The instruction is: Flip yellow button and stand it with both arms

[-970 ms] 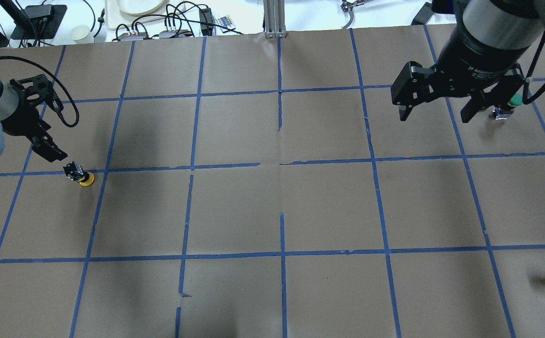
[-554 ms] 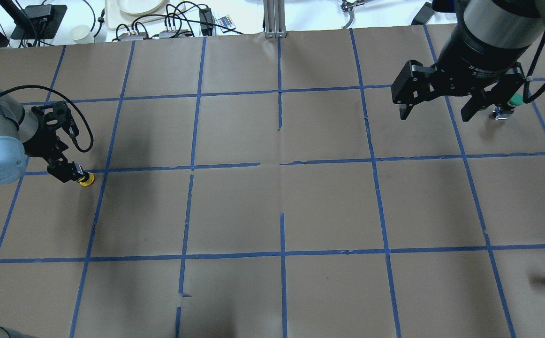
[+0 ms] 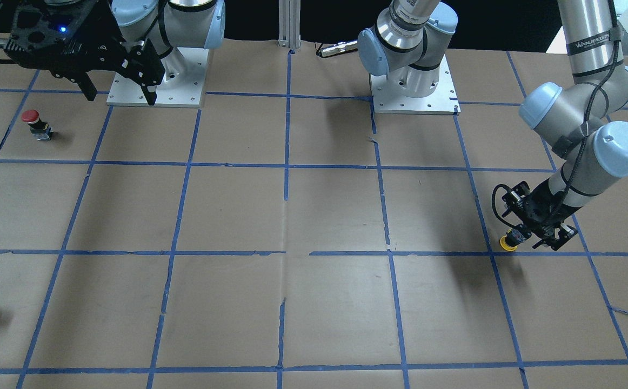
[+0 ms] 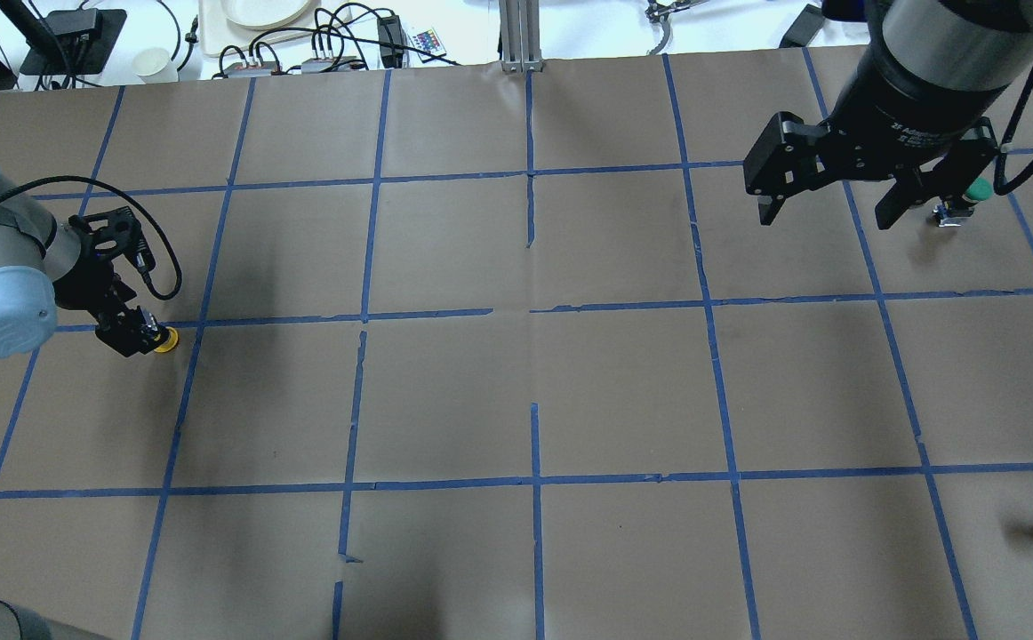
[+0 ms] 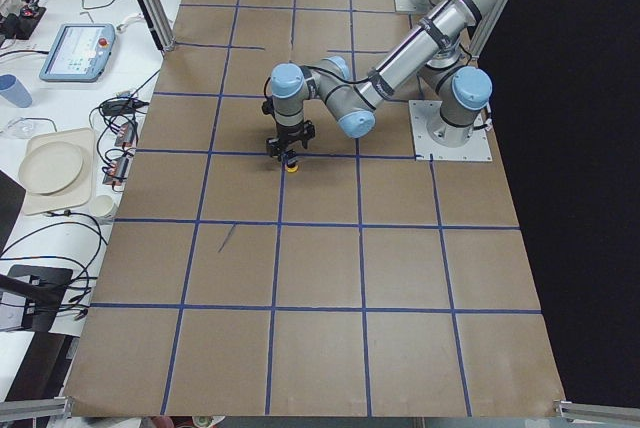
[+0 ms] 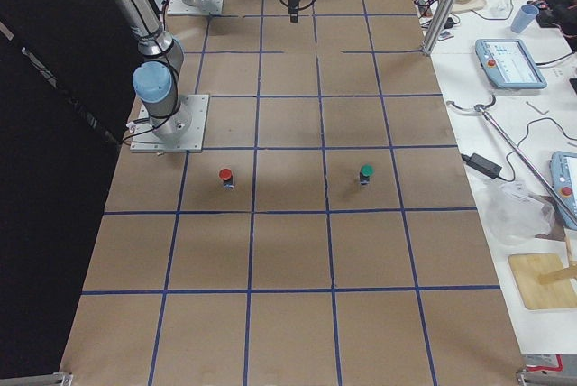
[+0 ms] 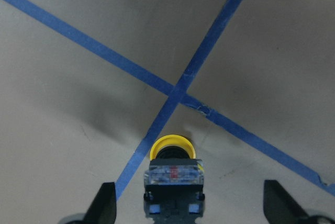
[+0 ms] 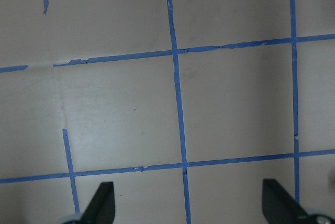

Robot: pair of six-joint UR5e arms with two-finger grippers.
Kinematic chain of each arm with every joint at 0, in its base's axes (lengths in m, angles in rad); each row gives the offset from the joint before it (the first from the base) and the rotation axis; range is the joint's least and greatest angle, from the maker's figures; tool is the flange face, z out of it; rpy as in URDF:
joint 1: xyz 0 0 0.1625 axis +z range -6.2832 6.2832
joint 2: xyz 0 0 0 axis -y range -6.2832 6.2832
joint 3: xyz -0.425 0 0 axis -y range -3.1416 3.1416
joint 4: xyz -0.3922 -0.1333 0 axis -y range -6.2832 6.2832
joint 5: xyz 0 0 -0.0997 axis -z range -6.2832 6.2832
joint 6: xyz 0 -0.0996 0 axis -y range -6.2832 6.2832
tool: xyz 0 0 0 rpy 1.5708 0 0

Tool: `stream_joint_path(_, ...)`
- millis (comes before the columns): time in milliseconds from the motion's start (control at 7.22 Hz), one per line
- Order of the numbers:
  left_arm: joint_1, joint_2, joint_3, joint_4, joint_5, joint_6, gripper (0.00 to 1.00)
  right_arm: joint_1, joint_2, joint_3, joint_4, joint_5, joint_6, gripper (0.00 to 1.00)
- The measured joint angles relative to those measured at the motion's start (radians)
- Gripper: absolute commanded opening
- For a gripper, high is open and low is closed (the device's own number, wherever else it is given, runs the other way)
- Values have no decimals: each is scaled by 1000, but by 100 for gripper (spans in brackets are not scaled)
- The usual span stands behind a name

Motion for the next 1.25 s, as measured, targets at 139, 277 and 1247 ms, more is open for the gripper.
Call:
stream_joint_path(139,1,-11,3,0,0,14,92,0,0,0,3,1,0,100)
stream_joint_path(277,1,-19,4,0,1,33,87,0,0,0,5,0,0,100)
stream_joint_path(1247,6,-16,18,-4,-8,51,17,-49,6,1,28,39,25,100)
